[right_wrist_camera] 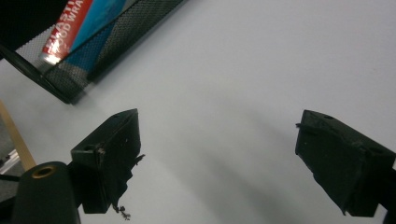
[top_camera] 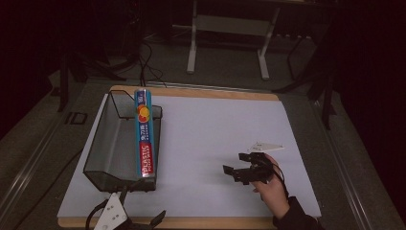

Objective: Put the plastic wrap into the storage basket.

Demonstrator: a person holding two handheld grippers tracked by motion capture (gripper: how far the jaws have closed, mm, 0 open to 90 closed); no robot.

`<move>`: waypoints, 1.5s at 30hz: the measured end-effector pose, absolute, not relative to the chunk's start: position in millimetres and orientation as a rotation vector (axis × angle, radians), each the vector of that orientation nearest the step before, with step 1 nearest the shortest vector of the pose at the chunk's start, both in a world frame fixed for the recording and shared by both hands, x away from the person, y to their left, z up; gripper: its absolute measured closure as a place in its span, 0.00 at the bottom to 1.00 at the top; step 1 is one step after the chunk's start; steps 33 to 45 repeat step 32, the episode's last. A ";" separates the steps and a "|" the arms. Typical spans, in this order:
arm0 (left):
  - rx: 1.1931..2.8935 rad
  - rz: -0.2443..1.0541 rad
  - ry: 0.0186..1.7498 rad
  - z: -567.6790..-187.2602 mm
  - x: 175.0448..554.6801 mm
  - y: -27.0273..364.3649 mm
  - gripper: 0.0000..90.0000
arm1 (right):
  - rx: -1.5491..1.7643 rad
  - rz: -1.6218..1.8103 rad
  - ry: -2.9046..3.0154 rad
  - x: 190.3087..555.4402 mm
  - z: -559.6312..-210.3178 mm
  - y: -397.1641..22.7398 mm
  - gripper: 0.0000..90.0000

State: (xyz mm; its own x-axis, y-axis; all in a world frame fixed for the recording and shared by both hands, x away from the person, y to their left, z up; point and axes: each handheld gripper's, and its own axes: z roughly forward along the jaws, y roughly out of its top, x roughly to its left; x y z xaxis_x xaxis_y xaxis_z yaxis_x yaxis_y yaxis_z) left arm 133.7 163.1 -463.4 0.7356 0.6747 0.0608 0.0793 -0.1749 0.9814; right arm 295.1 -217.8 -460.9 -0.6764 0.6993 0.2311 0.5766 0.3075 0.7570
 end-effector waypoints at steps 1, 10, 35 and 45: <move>1.687 0.590 0.607 -463.4 133.7 163.0 0.03 | 1.197 1.309 2.419 293.1 -460.9 -220.9 0.15; 1.688 0.587 0.603 -463.4 133.5 163.1 0.03 | 1.227 1.292 2.392 283.7 -466.6 -241.9 0.15; 1.695 0.581 0.613 -462.9 134.5 164.7 0.03 | 1.226 1.269 2.406 291.2 -480.9 -245.4 0.15; 1.695 0.581 0.613 -462.9 134.5 164.7 0.03 | 1.226 1.269 2.406 291.2 -480.9 -245.4 0.15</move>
